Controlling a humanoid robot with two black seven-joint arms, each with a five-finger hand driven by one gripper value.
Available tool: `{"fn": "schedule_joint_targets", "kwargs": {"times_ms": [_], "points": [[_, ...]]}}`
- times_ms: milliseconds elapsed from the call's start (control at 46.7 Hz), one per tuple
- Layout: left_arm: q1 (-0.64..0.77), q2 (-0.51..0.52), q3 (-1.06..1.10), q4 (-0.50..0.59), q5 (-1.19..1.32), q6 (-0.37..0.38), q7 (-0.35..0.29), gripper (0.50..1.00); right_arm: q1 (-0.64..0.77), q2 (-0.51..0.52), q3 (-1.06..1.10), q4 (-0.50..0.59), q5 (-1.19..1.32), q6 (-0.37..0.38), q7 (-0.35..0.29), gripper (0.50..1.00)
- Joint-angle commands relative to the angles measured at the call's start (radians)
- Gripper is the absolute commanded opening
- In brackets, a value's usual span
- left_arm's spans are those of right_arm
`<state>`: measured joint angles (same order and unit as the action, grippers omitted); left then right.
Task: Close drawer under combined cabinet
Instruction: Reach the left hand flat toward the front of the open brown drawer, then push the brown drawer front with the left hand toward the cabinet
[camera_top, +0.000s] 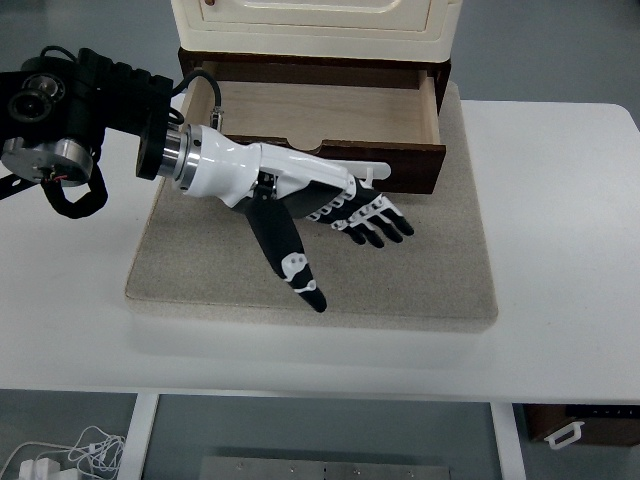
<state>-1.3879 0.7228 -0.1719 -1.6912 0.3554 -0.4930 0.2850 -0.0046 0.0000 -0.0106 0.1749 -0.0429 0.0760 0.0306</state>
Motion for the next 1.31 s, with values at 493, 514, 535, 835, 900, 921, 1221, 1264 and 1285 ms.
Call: {"fn": "schedule_joint_targets", "kwargs": {"times_ms": [493,514,535,835,900,921,1221,1264,1285], "points": [[0.067,-0.117,0.04,0.145,0.197,-0.007,0.194,1.0,0.0,0.0,0.0,0.0,0.0,0.001,0.0,0.952],[0.067,-0.123,0.038,0.148,0.197,-0.01,0.2,1.0,0.0,0.0,0.0,0.0,0.0,0.001,0.0,0.952],[0.067,-0.129,0.037,0.153,0.197,-0.013,0.206,1.0,0.0,0.0,0.0,0.0,0.0,0.001,0.0,0.952],[0.061,-0.198,0.009,0.202,0.198,-0.013,0.243,1.0,0.0,0.0,0.0,0.0,0.0,0.001,0.0,0.952],[0.056,-0.22,-0.001,0.231,0.198,-0.012,0.244,1.0,0.0,0.0,0.0,0.0,0.0,0.001,0.0,0.952],[0.056,-0.226,-0.005,0.24,0.198,-0.012,0.246,1.0,0.0,0.0,0.0,0.0,0.0,0.001,0.0,0.952],[0.049,-0.246,-0.023,0.306,0.198,-0.012,0.256,1.0,0.0,0.0,0.0,0.0,0.0,-0.001,0.0,0.952],[0.046,-0.247,-0.023,0.317,0.198,-0.012,0.256,1.0,0.0,0.0,0.0,0.0,0.0,-0.001,0.0,0.952],[0.044,-0.247,-0.024,0.32,0.198,-0.012,0.256,1.0,0.0,0.0,0.0,0.0,0.0,-0.001,0.0,0.952]]}}
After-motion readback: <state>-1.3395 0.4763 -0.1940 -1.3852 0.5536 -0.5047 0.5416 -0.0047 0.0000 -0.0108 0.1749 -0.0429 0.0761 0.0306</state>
